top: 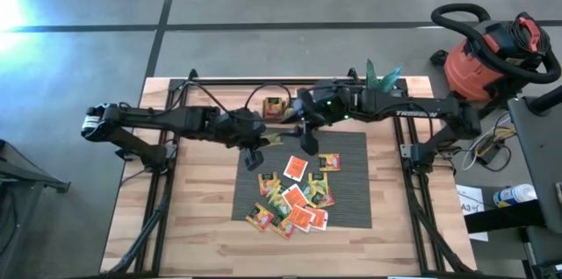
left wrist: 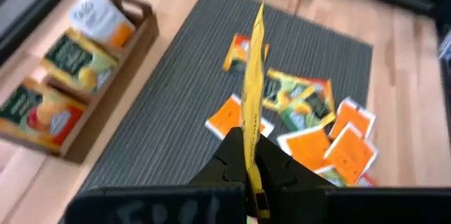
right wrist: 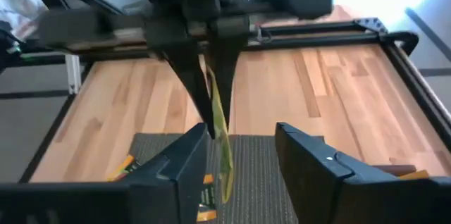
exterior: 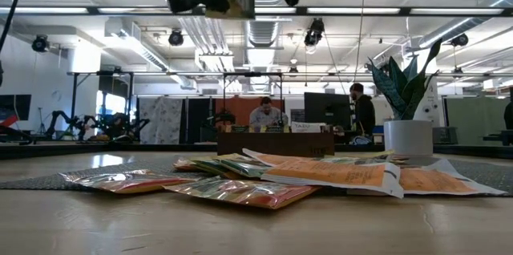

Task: Pick & Place Tea
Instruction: Put the yellow tea bag into the middle section of the wooden organizer

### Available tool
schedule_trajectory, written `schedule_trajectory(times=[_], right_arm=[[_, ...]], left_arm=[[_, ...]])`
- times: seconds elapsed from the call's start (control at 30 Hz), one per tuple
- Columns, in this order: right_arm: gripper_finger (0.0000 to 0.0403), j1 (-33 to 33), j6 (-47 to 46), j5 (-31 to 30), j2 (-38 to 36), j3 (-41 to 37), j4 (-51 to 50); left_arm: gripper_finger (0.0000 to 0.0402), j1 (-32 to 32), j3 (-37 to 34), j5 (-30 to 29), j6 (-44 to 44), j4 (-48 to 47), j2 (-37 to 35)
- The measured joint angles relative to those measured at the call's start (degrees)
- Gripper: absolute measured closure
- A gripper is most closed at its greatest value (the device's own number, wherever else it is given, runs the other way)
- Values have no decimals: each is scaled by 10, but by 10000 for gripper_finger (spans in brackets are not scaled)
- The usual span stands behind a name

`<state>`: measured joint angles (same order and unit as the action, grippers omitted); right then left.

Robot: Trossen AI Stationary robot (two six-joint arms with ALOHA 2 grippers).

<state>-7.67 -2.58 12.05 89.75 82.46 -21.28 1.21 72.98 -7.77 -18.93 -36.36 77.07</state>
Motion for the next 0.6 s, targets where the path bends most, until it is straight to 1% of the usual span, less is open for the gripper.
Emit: schedule_trajectory(times=[0.13,0.3,0.43,0.6], right_arm=[[219,8,0,0,26,32,-30],[214,13,4,0,55,62,-65],[228,13,3,0,70,74,-71],[262,14,1,2,78,79,-73]], left_arm=[[401,0,1,-13,7,-1,0],[401,0,1,-13,8,-1,1],[401,0,1,-13,8,0,2],[401,0,-1,-13,9,-1,2]])
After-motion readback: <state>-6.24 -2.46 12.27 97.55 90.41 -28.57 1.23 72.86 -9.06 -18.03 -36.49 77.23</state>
